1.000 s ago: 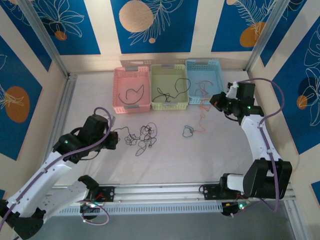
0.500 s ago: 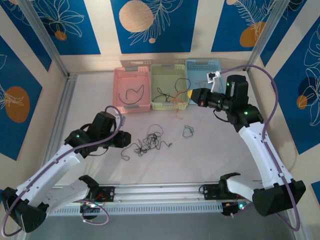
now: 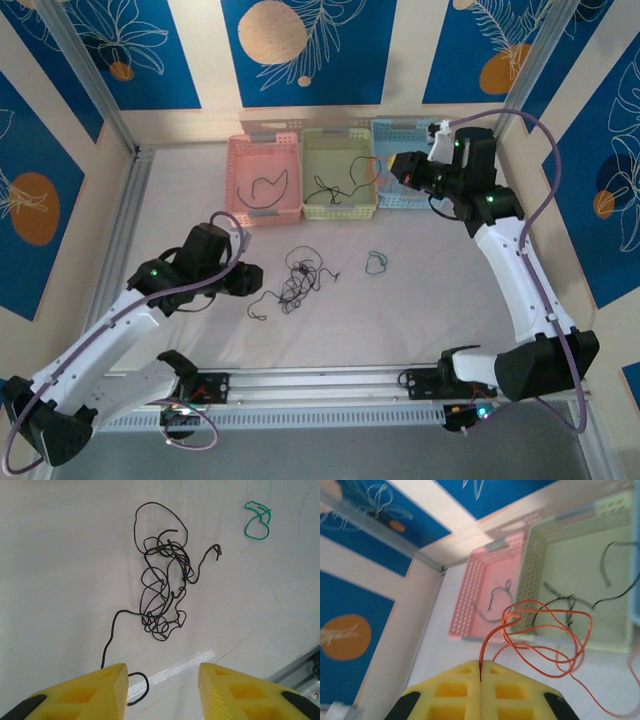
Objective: Untangle the cables
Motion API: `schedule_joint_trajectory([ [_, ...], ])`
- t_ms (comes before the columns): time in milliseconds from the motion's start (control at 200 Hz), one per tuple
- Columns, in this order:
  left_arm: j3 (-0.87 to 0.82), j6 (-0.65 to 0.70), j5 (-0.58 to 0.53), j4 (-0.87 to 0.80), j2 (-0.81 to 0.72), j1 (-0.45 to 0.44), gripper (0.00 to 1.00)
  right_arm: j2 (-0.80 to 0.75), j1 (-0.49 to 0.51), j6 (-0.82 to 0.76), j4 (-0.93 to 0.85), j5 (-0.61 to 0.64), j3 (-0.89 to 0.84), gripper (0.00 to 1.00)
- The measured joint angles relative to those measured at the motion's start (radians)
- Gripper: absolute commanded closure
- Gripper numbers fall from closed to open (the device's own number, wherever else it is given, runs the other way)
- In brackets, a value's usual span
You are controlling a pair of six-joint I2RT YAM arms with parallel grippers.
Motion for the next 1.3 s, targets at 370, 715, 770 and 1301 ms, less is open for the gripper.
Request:
schedule_joint_trajectory([
  [370, 0.039, 0.05, -0.049, -0.078, -0.026, 0.0, 0.55, 0.329, -0.157, 0.016, 0.045, 0.177, 0.256, 1.0],
  [715, 0.039, 0.075, -0.056, -0.08, -0.049, 0.0, 0.55, 0.685, -0.182, 0.042, -0.05, 0.219, 0.598, 0.89],
  [770, 0.039, 0.075, -0.057, -0.08, -0.05, 0.0, 0.55, 0.731, -0.179, 0.043, -0.077, 0.223, 0.645, 0.79],
  [1301, 0.039, 0.076, -0.059, -0.08, -0.05, 0.0, 0.54, 0.535, -0.135, 0.029, -0.156, 0.247, 0.323, 0.56],
])
